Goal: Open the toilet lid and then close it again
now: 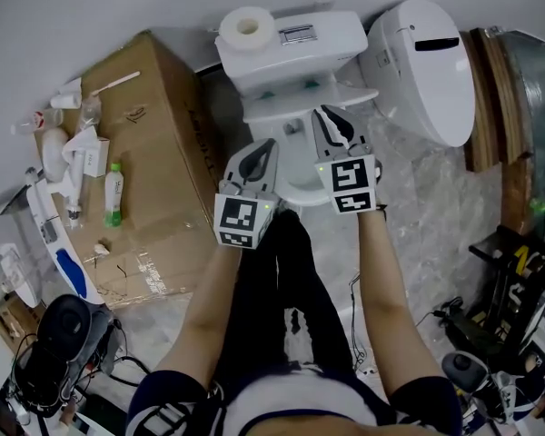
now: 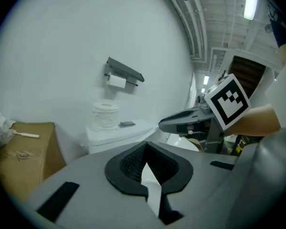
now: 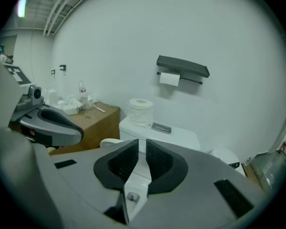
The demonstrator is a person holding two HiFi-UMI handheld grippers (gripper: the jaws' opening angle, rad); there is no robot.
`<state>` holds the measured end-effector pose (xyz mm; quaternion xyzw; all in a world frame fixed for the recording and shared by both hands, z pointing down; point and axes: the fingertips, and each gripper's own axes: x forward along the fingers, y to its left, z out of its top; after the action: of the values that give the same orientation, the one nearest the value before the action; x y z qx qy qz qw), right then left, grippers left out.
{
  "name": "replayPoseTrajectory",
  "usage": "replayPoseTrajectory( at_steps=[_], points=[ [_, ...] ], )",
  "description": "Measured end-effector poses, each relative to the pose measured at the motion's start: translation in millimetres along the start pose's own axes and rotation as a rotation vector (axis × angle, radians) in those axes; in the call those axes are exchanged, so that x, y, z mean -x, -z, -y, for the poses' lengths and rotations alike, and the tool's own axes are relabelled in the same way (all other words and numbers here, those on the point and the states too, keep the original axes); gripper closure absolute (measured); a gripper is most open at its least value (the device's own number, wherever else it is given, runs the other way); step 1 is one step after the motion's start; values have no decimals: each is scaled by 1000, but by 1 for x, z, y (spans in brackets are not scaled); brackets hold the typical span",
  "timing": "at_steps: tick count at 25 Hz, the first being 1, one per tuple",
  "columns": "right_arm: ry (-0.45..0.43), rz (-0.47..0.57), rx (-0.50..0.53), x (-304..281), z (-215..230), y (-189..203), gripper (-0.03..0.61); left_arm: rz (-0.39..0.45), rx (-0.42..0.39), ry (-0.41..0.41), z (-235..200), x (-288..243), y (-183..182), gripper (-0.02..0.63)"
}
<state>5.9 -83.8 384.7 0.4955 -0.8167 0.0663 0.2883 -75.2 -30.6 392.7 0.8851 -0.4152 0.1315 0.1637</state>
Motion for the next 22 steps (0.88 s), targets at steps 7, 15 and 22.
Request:
replayPoseTrajectory(
  at_steps=[7, 15, 22],
  points=[
    [5, 27, -54, -18, 14, -18, 538, -12, -11, -10, -6, 3, 6, 606],
    [16, 46, -67, -39, 26, -32, 538, 4, -3, -20, -15, 7, 7, 606],
    [9, 70, -116, -57, 38, -46, 549, 6, -7, -21, -18, 4, 5, 606]
  ],
)
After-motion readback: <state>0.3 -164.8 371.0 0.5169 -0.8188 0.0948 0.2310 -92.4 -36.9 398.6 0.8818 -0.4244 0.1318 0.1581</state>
